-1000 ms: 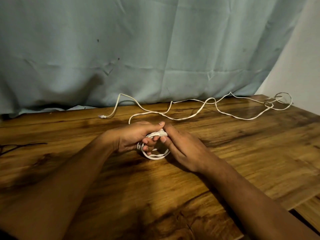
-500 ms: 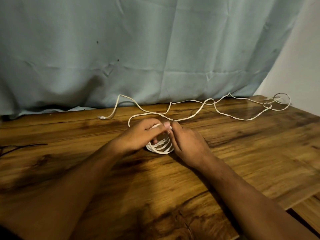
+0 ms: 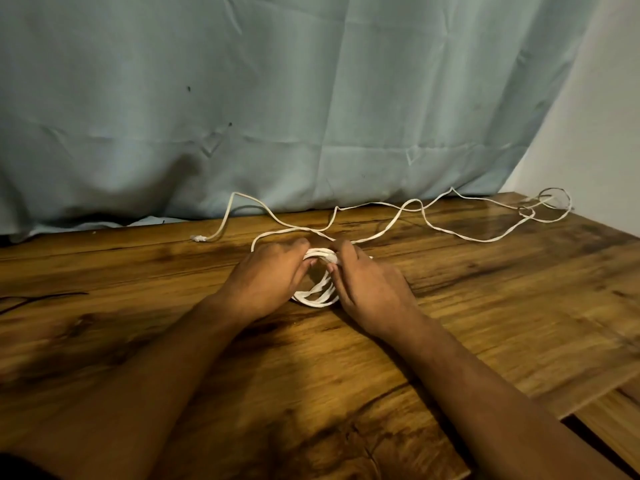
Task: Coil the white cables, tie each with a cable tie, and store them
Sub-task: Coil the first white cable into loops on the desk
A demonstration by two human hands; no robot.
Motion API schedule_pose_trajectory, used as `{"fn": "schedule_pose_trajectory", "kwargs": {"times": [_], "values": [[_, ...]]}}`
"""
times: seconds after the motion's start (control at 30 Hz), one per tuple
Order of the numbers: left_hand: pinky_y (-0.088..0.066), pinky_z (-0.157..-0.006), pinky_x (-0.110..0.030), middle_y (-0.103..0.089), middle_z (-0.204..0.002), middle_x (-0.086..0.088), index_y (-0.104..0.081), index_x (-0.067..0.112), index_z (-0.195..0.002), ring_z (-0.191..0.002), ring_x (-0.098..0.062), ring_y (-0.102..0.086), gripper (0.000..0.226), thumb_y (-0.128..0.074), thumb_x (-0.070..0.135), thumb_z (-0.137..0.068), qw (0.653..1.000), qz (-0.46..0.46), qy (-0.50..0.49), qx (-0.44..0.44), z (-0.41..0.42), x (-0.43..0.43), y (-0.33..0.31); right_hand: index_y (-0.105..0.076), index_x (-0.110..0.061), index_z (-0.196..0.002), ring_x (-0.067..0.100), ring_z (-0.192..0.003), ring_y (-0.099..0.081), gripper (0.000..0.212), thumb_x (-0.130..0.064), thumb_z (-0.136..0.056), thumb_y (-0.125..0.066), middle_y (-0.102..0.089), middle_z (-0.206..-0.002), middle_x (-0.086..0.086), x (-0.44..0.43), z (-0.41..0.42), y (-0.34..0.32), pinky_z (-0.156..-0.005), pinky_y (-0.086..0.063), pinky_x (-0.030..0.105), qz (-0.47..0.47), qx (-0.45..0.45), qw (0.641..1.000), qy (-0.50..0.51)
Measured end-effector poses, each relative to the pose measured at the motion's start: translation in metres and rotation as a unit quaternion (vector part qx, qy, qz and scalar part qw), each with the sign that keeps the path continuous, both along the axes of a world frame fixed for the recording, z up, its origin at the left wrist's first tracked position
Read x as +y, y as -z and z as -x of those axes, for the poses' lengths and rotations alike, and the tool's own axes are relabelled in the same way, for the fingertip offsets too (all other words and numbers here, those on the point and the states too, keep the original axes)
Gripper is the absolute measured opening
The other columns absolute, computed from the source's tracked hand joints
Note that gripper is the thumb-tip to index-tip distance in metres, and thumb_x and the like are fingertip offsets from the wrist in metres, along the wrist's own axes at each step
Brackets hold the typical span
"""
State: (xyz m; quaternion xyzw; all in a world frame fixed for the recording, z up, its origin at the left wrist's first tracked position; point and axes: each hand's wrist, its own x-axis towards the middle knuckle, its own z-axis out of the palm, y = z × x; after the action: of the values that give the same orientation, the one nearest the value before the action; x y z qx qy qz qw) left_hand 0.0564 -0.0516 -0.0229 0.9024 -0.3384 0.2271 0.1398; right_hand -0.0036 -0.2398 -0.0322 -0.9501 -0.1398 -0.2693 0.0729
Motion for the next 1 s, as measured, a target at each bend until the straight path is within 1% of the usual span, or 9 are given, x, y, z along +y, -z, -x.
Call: {"fn": "schedule_pose_trajectory", "kwargs": {"times": [0.07, 0.13, 0.2, 0.33, 0.47, 0.6, 0.7, 0.83, 1.0], "values": [[-0.047, -0.070, -0.039, -0.070, -0.106, -0.005, -0.053, 0.022, -0.112, -0.093, -0.028, -0.064, 0.020, -0.044, 0.039, -0.106, 1.000, 0.007, 0.009, 0.000, 0.001, 0.000, 0.002, -0.037, -0.022, -0.134, 0.033, -0.087, -0.069, 0.032, -0.042, -0.109, -0.033, -0.066, -0.122, 0.008, 0.003, 0.001, 0.000, -0.068, -0.052, 0.043, 0.010, -0.003, 1.000, -0.016], [-0.046, -0.068, -0.038, -0.070, -0.103, -0.005, -0.053, 0.022, -0.110, -0.091, -0.028, -0.064, 0.018, -0.045, 0.038, -0.106, 1.000, 0.017, 0.018, 0.002, 0.000, 0.000, 0.003, -0.035, -0.022, -0.135, 0.034, -0.084, -0.070, 0.034, -0.043, -0.109, -0.033, -0.070, -0.112, 0.008, 0.004, 0.001, 0.002, -0.065, -0.047, 0.041, 0.026, -0.002, 0.999, -0.018], [-0.046, -0.068, -0.038, -0.069, -0.101, -0.004, -0.052, 0.023, -0.106, -0.090, -0.027, -0.063, 0.017, -0.046, 0.039, -0.106, 0.999, 0.024, 0.025, 0.005, -0.001, 0.001, 0.005, -0.037, -0.022, -0.130, 0.033, -0.081, -0.069, 0.032, -0.046, -0.109, -0.033, -0.073, -0.097, 0.007, 0.003, 0.000, 0.002, -0.063, -0.046, 0.040, 0.022, 0.004, 1.000, -0.018], [-0.046, -0.068, -0.038, -0.068, -0.097, -0.001, -0.052, 0.025, -0.100, -0.086, -0.023, -0.062, 0.018, -0.046, 0.041, -0.105, 0.998, 0.034, 0.055, 0.020, -0.005, 0.005, 0.007, -0.039, -0.022, -0.120, 0.032, -0.083, -0.068, 0.031, -0.050, -0.108, -0.034, -0.072, -0.094, 0.006, 0.000, 0.000, 0.001, -0.068, -0.051, 0.044, -0.016, 0.046, 0.998, -0.042], [-0.041, -0.064, -0.037, -0.067, -0.089, 0.001, -0.054, 0.024, -0.095, -0.080, -0.022, -0.061, 0.023, -0.048, 0.044, -0.104, 0.996, 0.031, 0.082, 0.015, -0.004, 0.005, 0.004, -0.040, -0.020, -0.113, 0.037, -0.083, -0.066, 0.027, -0.046, -0.110, -0.034, -0.071, -0.091, 0.010, -0.005, 0.000, -0.001, -0.062, -0.036, 0.040, -0.012, 0.055, 0.997, -0.047], [-0.049, -0.067, -0.038, -0.071, -0.098, 0.004, -0.058, 0.028, -0.112, -0.086, -0.021, -0.065, 0.025, -0.048, 0.049, -0.103, 0.998, 0.017, 0.059, -0.004, -0.002, 0.006, 0.000, -0.040, -0.020, -0.110, 0.039, -0.083, -0.067, 0.024, -0.043, -0.109, -0.033, -0.071, -0.092, 0.013, -0.003, 0.001, -0.003, -0.062, -0.033, 0.039, 0.001, 0.053, 0.998, -0.030], [-0.052, -0.068, -0.038, -0.073, -0.105, 0.004, -0.047, 0.033, -0.129, -0.090, -0.025, -0.068, 0.029, -0.047, 0.046, -0.102, 0.997, -0.018, 0.051, -0.053, 0.002, 0.003, -0.002, -0.042, -0.019, -0.109, 0.041, -0.082, -0.068, 0.023, -0.041, -0.108, -0.036, -0.072, -0.091, 0.014, -0.001, 0.000, -0.003, -0.062, -0.032, 0.040, 0.014, 0.034, 0.999, -0.003], [-0.036, -0.064, -0.033, -0.070, -0.102, 0.000, -0.047, 0.027, -0.125, -0.091, -0.027, -0.067, 0.027, -0.042, 0.044, -0.104, 0.995, -0.061, -0.010, -0.084, 0.005, -0.006, -0.001, -0.045, -0.017, -0.110, 0.040, -0.082, -0.069, 0.025, -0.041, -0.105, -0.040, -0.073, -0.090, 0.013, -0.001, -0.002, -0.002, -0.063, -0.035, 0.039, 0.015, 0.015, 0.999, 0.027], [-0.035, -0.062, -0.034, -0.068, -0.097, -0.002, -0.046, 0.023, -0.120, -0.086, -0.026, -0.065, 0.027, -0.040, 0.045, -0.106, 0.997, -0.050, -0.008, -0.061, 0.008, -0.008, 0.001, -0.045, -0.018, -0.109, 0.037, -0.081, -0.069, 0.027, -0.045, -0.104, -0.041, -0.072, -0.089, 0.009, -0.002, -0.003, 0.000, -0.063, -0.043, 0.040, -0.002, 0.021, 0.999, 0.032]]}}
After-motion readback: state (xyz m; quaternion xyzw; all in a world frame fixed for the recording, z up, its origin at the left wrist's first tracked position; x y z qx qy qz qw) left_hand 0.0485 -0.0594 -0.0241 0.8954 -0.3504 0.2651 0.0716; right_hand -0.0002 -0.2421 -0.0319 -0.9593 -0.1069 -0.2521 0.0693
